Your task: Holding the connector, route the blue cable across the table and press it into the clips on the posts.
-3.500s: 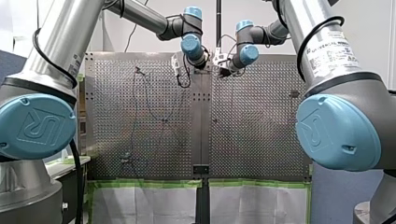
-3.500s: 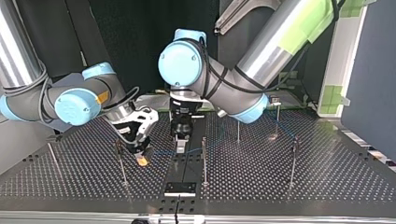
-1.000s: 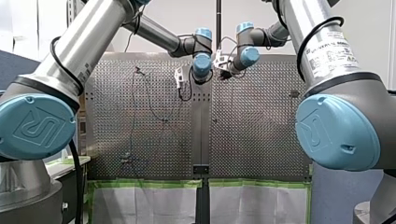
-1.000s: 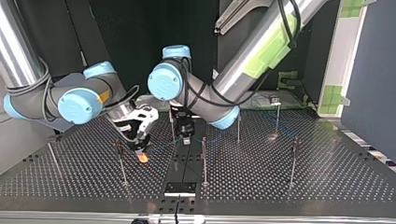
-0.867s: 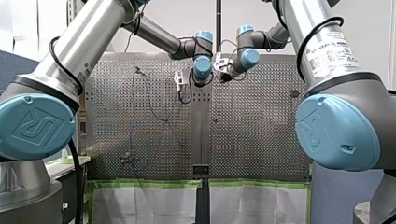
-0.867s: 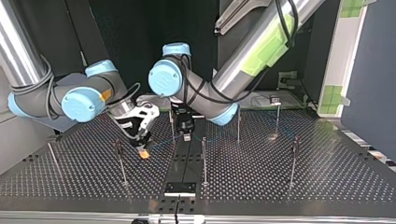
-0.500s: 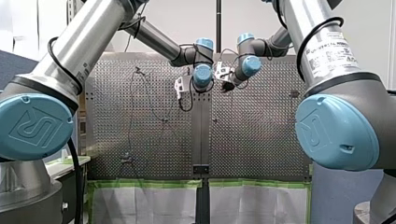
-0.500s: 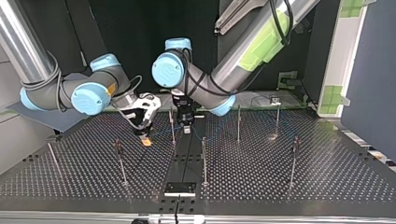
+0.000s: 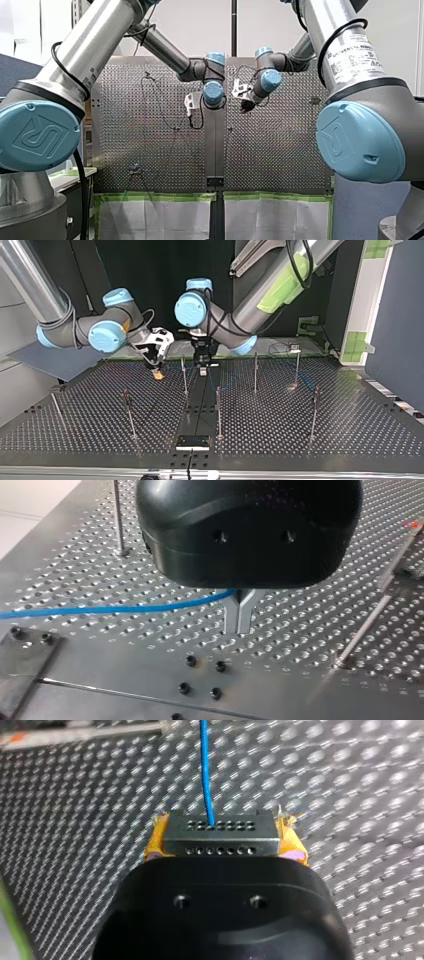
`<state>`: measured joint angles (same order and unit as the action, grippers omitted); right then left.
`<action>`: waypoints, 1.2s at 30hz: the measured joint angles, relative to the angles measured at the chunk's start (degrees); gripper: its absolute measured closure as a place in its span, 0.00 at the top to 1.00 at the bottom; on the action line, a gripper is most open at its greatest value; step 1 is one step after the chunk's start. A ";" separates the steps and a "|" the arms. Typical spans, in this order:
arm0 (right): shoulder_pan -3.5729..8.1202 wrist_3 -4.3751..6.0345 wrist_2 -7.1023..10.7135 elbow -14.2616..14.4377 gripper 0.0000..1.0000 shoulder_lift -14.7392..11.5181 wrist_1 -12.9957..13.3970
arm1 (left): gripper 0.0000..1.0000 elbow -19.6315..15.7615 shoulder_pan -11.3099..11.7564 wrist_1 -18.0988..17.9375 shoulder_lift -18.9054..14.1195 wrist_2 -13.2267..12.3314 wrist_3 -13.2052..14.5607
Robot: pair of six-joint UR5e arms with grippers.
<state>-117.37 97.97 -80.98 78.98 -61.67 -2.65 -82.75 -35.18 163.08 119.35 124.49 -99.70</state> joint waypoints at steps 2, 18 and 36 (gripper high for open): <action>0.09 -0.64 -0.98 1.12 0.00 0.00 0.10 | 0.00 -1.03 0.21 -1.01 0.02 -0.84 0.13; 1.03 -1.52 -0.99 6.87 0.00 0.01 3.93 | 0.00 -9.45 0.93 -9.41 1.97 -7.98 0.73; 1.05 -1.15 -0.45 7.99 0.00 0.40 4.14 | 0.00 -13.47 1.09 -14.10 4.86 -14.57 -1.72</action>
<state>-116.32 96.82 -81.43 86.98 -61.27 1.49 -96.22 -34.09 148.98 124.21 109.92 -101.43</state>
